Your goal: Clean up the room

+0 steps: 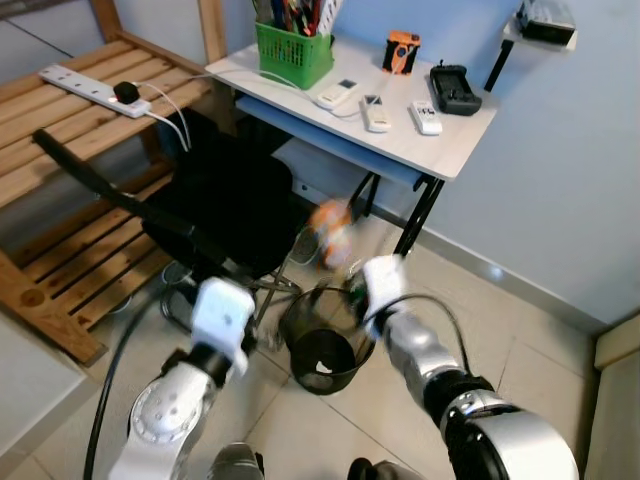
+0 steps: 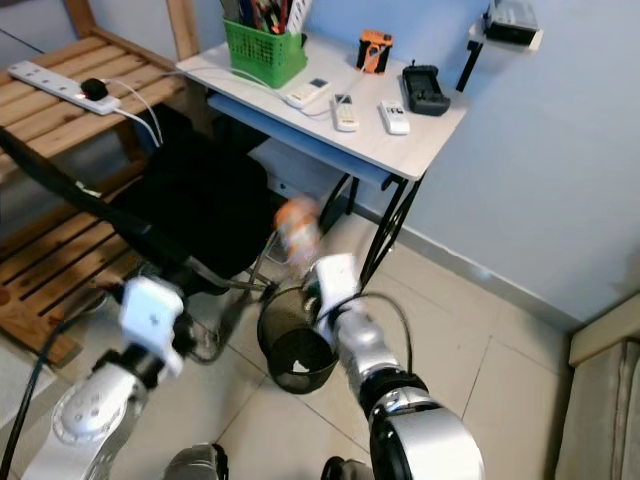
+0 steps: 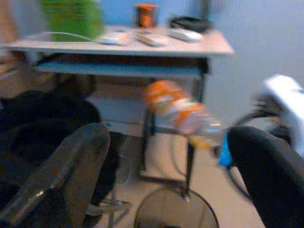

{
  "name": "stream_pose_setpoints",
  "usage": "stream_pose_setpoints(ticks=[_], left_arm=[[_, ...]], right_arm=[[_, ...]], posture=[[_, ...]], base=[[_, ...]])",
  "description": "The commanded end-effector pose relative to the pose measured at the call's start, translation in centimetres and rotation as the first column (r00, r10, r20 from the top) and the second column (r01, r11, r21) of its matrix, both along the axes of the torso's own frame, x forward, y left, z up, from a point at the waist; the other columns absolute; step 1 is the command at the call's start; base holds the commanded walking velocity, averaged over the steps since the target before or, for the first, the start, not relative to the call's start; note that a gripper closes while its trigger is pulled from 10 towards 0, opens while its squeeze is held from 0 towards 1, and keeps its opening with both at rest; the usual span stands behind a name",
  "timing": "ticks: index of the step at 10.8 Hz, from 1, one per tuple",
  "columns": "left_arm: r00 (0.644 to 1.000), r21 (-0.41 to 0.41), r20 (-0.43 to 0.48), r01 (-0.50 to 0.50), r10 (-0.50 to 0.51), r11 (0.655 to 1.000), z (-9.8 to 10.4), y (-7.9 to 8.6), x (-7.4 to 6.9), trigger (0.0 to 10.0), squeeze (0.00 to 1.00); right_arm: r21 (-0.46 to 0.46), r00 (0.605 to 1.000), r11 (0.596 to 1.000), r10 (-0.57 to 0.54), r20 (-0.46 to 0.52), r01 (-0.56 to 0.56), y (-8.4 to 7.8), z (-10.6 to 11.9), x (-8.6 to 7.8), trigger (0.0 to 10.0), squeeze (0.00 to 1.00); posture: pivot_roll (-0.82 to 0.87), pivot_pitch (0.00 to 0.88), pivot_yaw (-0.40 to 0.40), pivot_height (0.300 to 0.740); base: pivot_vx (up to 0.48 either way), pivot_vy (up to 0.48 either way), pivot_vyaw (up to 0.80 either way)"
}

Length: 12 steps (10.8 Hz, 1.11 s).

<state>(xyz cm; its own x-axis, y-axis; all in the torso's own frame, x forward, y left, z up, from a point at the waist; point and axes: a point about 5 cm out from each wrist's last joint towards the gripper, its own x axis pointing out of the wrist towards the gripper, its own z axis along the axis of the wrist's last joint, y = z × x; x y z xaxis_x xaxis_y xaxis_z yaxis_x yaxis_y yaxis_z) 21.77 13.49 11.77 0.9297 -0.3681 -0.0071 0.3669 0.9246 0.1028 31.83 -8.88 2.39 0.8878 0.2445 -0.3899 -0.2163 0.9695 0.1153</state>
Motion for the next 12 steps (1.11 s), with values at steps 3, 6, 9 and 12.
stream_pose_setpoints(ticks=[3, 6, 9, 12], left_arm=[[0.999, 0.023, -0.019, 0.048, -0.048, 0.999, 0.3, 1.0, -1.7, 10.0, 0.00], [0.996, 0.045, 0.016, -0.085, 0.084, 0.995, 0.9, 3.4, -1.8, 10.0, 0.00], [0.940, 0.027, 0.192, -0.294, 0.284, 0.955, 3.4, 4.0, -1.8, 10.0, 0.00], [0.952, 0.103, 0.190, -0.261, 0.239, 0.960, 2.4, 3.6, -1.1, 10.0, 0.00]], right_arm=[[-0.003, 0.996, 0.997, -0.080, 0.044, 0.080, -1.5, 0.3, 0.2, 10.0, 0.00], [-0.026, 0.992, 0.993, -0.115, 0.057, 0.117, -2.9, 0.9, 1.0, 10.0, 0.00], [0.061, 0.938, 0.985, -0.174, 0.301, 0.163, -5.9, 4.3, 2.4, 10.0, 0.00], [0.146, 0.857, 0.946, -0.324, 0.401, 0.289, -11.3, 4.8, 0.1, 10.0, 0.00]], posture=[[0.27, 0.106, -0.060, 0.740], [0.29, 0.091, -0.077, 0.740], [0.25, 0.045, -0.085, 0.740], [0.21, 0.026, -0.075, 0.740]], base=[[0.000, 0.000, 0.00], [0.000, 0.000, 0.00], [0.000, 0.000, 0.00], [0.000, 0.000, 0.00]])
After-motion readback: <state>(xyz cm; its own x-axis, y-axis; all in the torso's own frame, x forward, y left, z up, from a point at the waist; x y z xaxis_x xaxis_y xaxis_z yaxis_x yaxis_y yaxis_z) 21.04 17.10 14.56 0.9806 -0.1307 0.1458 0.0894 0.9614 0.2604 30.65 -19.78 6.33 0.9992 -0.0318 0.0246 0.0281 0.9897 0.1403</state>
